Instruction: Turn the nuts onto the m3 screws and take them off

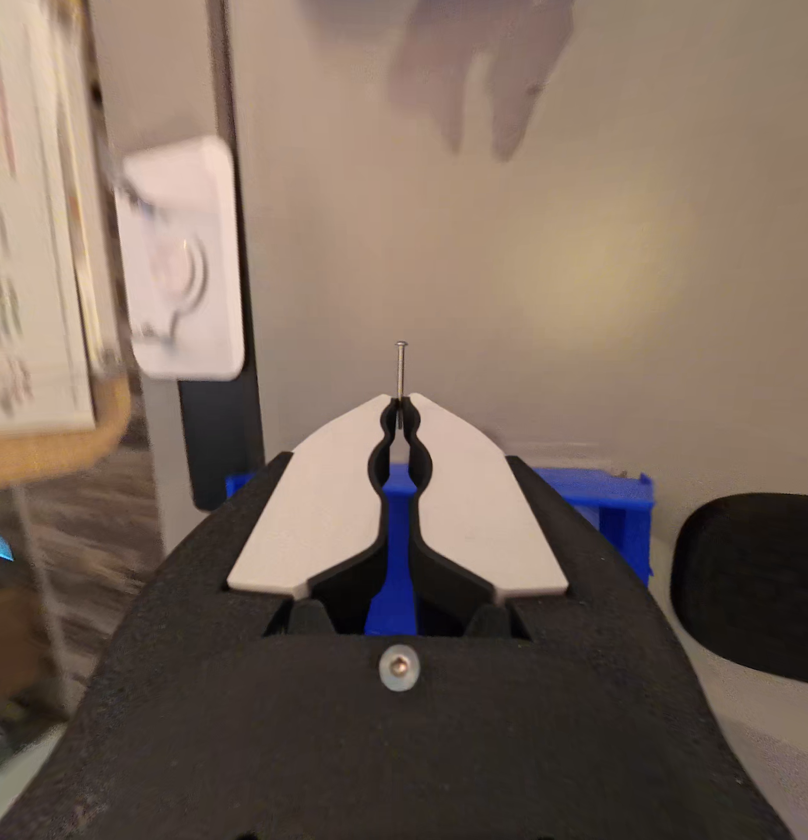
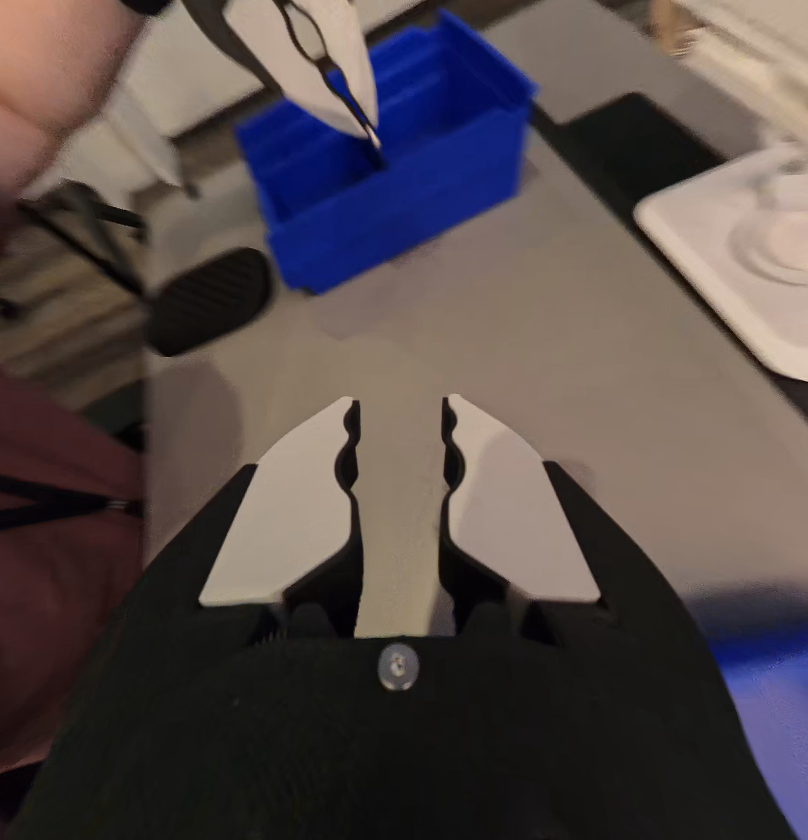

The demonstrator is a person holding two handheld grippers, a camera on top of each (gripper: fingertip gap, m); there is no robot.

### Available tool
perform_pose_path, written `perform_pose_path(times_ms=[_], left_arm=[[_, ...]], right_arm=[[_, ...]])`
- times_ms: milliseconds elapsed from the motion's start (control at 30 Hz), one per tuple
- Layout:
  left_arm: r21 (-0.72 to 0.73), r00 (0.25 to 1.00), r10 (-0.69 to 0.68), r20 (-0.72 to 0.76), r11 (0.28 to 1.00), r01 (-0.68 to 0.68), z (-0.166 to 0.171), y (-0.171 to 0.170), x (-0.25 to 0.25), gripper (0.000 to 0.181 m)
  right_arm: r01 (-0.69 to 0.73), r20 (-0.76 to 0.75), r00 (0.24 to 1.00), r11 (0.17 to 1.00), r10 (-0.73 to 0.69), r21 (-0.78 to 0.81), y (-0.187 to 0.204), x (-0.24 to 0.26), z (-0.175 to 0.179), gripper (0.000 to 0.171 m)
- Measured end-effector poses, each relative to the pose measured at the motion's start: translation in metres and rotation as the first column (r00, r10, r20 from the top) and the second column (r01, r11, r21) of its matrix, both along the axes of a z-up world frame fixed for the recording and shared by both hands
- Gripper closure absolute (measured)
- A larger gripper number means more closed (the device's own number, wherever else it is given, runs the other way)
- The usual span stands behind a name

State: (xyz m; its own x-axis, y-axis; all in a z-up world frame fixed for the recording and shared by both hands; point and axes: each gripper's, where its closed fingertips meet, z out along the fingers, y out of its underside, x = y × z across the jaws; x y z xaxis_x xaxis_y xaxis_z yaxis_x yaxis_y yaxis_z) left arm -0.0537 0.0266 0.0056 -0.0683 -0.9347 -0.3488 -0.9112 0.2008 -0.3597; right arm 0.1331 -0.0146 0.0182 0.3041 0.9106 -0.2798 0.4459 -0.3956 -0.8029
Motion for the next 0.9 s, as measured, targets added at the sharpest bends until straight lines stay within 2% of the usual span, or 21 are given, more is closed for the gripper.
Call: perform_pose_path(times_ms=[100, 167, 233, 367, 500, 633, 900], left_arm=[[0.055, 0.982, -0.182, -0.044, 0.981, 0.184, 0.002, -0.047, 0.052, 0.179], [0.046, 0.97, -0.241, -0.043, 0.969, 0.243, 0.0, -0.067, 0.078, 0.179], [0.066, 0.96, -0.274, -0.06, 0.958, 0.278, -0.002, -0.075, 0.094, 0.179], [0.069, 0.949, -0.307, -0.069, 0.948, 0.312, -0.001, -0.086, 0.117, 0.179], [0.078, 0.938, -0.338, -0.082, 0.936, 0.344, 0.0, -0.095, 0.132, 0.179], [0.083, 0.932, -0.351, -0.093, 0.93, 0.359, 0.001, -0.099, 0.14, 0.179], [0.084, 0.917, -0.383, -0.108, 0.916, 0.393, -0.001, -0.108, 0.146, 0.179]], right_arm=[[-0.114, -0.131, 0.987, 0.986, 0.098, -0.123, -0.019, -0.026, 0.006, 0.137], [-0.157, -0.248, 0.963, 0.971, 0.11, -0.18, -0.026, -0.036, 0.02, 0.147], [-0.205, -0.313, 0.942, 0.943, 0.118, -0.261, -0.034, -0.04, 0.027, 0.148], [-0.194, -0.263, 0.958, 0.939, 0.118, -0.285, -0.038, -0.042, 0.016, 0.145], [-0.285, -0.259, 0.945, 0.886, 0.198, -0.364, -0.056, -0.046, 0.01, 0.143], [-0.294, -0.187, 0.953, 0.87, 0.237, -0.396, -0.061, -0.048, -0.007, 0.142], [-0.351, -0.193, 0.936, 0.81, 0.294, -0.469, -0.072, -0.049, -0.013, 0.158]])
